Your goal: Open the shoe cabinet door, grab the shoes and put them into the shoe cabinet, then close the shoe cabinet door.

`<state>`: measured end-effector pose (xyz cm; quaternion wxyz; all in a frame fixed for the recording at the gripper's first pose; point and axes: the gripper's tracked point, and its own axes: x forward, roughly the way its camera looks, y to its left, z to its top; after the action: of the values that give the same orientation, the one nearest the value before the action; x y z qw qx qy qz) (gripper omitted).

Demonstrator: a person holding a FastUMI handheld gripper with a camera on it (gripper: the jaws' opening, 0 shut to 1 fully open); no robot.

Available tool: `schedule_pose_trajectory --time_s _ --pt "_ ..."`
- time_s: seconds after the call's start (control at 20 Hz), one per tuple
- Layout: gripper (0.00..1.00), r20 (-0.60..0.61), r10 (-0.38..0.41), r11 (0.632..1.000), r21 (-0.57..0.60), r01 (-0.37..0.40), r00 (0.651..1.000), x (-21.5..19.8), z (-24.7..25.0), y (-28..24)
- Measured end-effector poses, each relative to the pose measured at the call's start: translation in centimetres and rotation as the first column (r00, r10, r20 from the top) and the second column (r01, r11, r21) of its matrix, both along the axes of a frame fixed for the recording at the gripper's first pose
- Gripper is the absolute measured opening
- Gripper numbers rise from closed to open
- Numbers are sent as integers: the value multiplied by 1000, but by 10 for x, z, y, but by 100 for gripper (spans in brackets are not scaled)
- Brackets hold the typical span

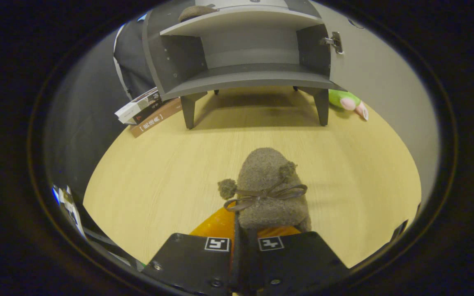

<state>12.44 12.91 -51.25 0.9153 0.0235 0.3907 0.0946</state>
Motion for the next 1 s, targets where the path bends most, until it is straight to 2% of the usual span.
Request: schedule_pose_trajectory --time_s 0.25,0.55,0.8,1.0 --pt "8 44 57 998 5 -57 997 -6 35 4" --pt "8 203 68 996 42 -78 977 -2 148 14" --pt "8 350 41 996 56 -65 936 25 249 22" --pt "7 454 12 999 31 -29 891 70 319 24"
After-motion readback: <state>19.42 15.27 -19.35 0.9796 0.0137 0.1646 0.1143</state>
